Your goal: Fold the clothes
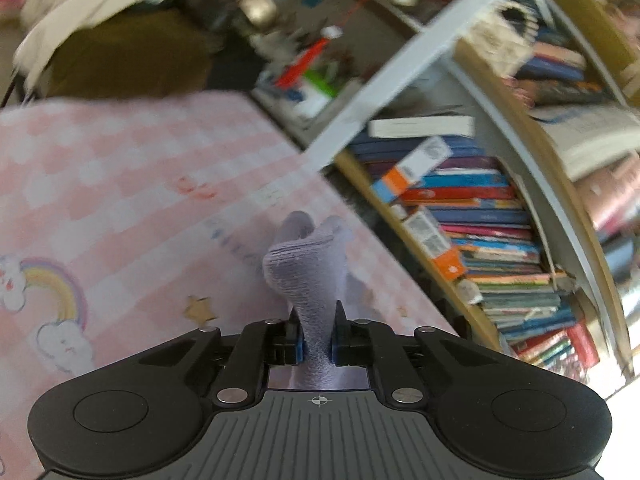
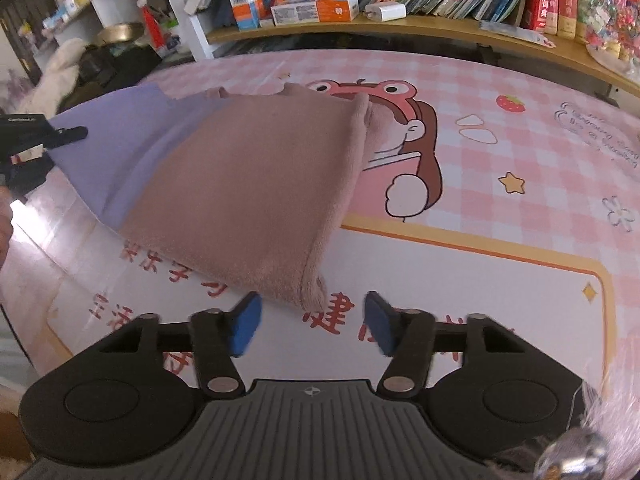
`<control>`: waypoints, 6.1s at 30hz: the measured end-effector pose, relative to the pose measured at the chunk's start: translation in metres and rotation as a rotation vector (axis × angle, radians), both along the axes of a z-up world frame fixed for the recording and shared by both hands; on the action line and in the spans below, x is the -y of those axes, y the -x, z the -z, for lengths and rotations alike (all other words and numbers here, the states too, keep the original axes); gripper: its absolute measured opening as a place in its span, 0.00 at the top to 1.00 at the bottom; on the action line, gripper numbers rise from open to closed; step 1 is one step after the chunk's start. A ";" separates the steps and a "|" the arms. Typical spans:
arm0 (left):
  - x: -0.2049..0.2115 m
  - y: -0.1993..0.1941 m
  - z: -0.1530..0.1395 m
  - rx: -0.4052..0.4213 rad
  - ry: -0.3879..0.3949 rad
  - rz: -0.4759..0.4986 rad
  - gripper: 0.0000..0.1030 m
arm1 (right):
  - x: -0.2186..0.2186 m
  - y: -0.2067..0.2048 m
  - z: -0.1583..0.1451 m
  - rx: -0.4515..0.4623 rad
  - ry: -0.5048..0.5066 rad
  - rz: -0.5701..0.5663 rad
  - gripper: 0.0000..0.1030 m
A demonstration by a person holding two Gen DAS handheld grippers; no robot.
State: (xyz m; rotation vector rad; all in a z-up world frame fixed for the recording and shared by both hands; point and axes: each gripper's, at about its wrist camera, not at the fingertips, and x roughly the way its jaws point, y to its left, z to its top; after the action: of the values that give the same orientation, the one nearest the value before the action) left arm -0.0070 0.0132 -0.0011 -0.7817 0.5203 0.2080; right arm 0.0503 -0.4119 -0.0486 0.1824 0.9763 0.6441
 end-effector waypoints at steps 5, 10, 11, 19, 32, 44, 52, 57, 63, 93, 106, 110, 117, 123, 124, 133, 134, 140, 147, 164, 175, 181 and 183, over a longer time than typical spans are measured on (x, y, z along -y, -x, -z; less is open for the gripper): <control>0.030 -0.006 -0.026 0.021 -0.105 0.056 0.90 | 0.000 0.001 0.001 -0.001 0.003 -0.004 0.70; 0.065 -0.008 -0.047 0.033 -0.189 0.105 0.90 | 0.006 -0.001 0.005 -0.020 -0.016 -0.014 0.80; 0.076 -0.009 -0.052 0.038 -0.215 0.125 0.90 | 0.008 -0.002 0.006 -0.027 -0.024 -0.017 0.80; 0.196 -0.013 -0.072 0.025 -0.561 0.402 0.90 | 0.026 -0.011 0.015 -0.083 -0.085 -0.041 0.80; 0.319 -0.016 0.018 -0.257 -0.961 0.778 0.63 | 0.057 -0.028 0.022 -0.157 -0.207 -0.041 0.79; 0.302 0.014 -0.019 -0.174 -0.821 0.816 0.50 | 0.075 -0.053 -0.003 -0.146 -0.372 0.060 0.55; 0.237 -0.004 -0.061 -0.172 -0.822 0.614 0.62 | 0.036 -0.083 -0.005 -0.147 -0.344 0.065 0.54; 0.218 -0.024 -0.024 -0.276 -0.813 0.641 0.81 | 0.011 -0.103 0.008 -0.201 -0.326 0.071 0.49; 0.217 -0.021 -0.014 -0.249 -0.811 0.679 0.81 | -0.008 -0.120 0.010 -0.202 -0.339 0.115 0.48; 0.197 -0.019 -0.014 -0.208 -0.716 0.708 0.75 | -0.006 -0.021 -0.028 0.029 -0.300 -0.019 0.90; 0.176 -0.015 -0.037 -0.093 -0.625 0.660 0.70 | 0.005 -0.025 -0.005 -0.036 -0.182 0.133 0.70; 0.174 -0.030 -0.032 -0.085 -0.591 0.668 0.70 | -0.005 -0.039 -0.003 -0.032 -0.155 0.146 0.74; 0.186 -0.046 -0.011 -0.102 -0.585 0.730 0.69 | -0.012 -0.028 -0.018 0.083 -0.084 0.191 0.90; 0.182 -0.048 -0.009 -0.087 -0.560 0.765 0.68 | -0.016 -0.034 0.007 0.025 -0.036 0.255 0.90; 0.181 -0.048 -0.009 -0.083 -0.558 0.769 0.68 | -0.017 -0.034 0.007 0.032 -0.025 0.256 0.90; 0.170 -0.025 -0.026 0.017 -0.598 0.751 0.50 | -0.025 -0.006 -0.019 0.139 0.051 0.296 0.37; 0.168 -0.021 -0.029 0.030 -0.602 0.752 0.42 | -0.024 0.000 -0.023 0.149 0.060 0.305 0.33; 0.157 -0.003 -0.037 0.029 -0.603 0.754 0.26 | -0.015 0.033 -0.032 0.133 0.087 0.380 0.24; 0.155 0.005 -0.032 -0.023 -0.620 0.764 0.16 | -0.024 0.060 -0.022 0.072 0.144 0.426 0.22; 0.147 0.012 -0.020 -0.097 -0.546 0.735 0.14 | -0.023 0.074 -0.017 0.046 0.145 0.417 0.18; 0.114 -0.046 -0.016 -0.173 -0.292 0.608 0.14 | 0.012 0.020 -0.009 -0.073 -0.064 0.405 0.18; 0.114 -0.065 0.003 -0.246 -0.178 0.600 0.14 | 0.022 -0.010 0.009 -0.209 -0.171 0.409 0.19; 0.114 -0.066 0.009 -0.262 -0.150 0.598 0.15 | 0.023 -0.013 0.015 -0.242 -0.197 0.405 0.21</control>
State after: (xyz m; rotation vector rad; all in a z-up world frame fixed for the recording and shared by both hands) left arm 0.0586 -0.1011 -0.0100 -0.4265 0.9509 -0.2072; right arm 0.0631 -0.4349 -0.0635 0.6276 1.0673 0.3475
